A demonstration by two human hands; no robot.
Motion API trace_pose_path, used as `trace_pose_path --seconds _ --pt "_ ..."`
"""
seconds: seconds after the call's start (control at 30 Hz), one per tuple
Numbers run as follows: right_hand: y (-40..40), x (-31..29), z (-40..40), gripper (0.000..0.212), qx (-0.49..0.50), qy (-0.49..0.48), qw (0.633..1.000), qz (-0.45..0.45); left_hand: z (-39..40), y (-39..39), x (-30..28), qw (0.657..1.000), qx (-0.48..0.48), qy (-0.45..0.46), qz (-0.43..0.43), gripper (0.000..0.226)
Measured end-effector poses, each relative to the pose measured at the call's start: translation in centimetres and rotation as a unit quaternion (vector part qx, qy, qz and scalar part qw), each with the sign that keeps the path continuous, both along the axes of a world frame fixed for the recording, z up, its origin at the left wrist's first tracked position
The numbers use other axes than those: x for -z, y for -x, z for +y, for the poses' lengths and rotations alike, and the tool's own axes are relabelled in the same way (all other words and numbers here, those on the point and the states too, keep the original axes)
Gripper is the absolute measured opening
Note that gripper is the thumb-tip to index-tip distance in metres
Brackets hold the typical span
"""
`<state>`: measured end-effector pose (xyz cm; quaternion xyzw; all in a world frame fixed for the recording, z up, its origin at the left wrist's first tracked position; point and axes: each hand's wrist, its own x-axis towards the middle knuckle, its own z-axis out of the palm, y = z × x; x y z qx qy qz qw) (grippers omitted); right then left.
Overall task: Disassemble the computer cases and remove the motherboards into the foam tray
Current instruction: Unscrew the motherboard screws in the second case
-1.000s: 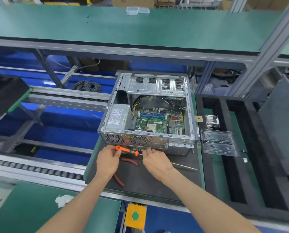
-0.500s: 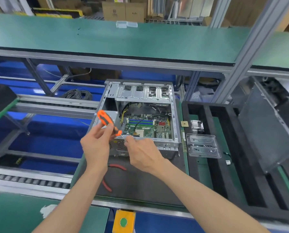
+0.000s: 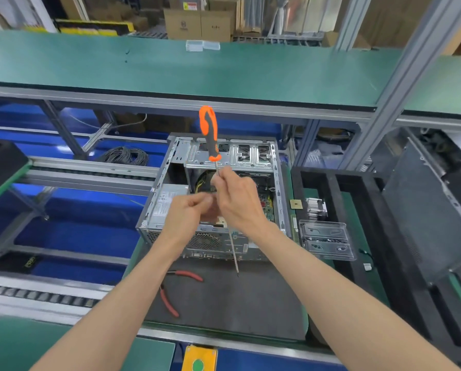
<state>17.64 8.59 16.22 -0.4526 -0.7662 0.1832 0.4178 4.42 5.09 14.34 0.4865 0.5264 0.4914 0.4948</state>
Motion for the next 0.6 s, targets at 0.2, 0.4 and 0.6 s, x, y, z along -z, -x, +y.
trace_pose_path --seconds 0.2,0.4,0.6 --pt "1.0 -2.6 2.9 0.024 -0.006 0.007 0.999 0.046 0.4 -0.4 2.6 0.973 0.170 0.049 0.146 0.009" --pt "1.4 -2.6 4.7 0.025 -0.007 0.000 0.998 0.062 3.6 0.4 2.0 0.983 0.108 -0.012 0.145 0.016" --pt "2.0 -1.4 6.5 0.021 -0.017 0.035 0.999 0.034 8.3 2.3 0.5 0.981 0.054 -0.064 0.175 0.011"
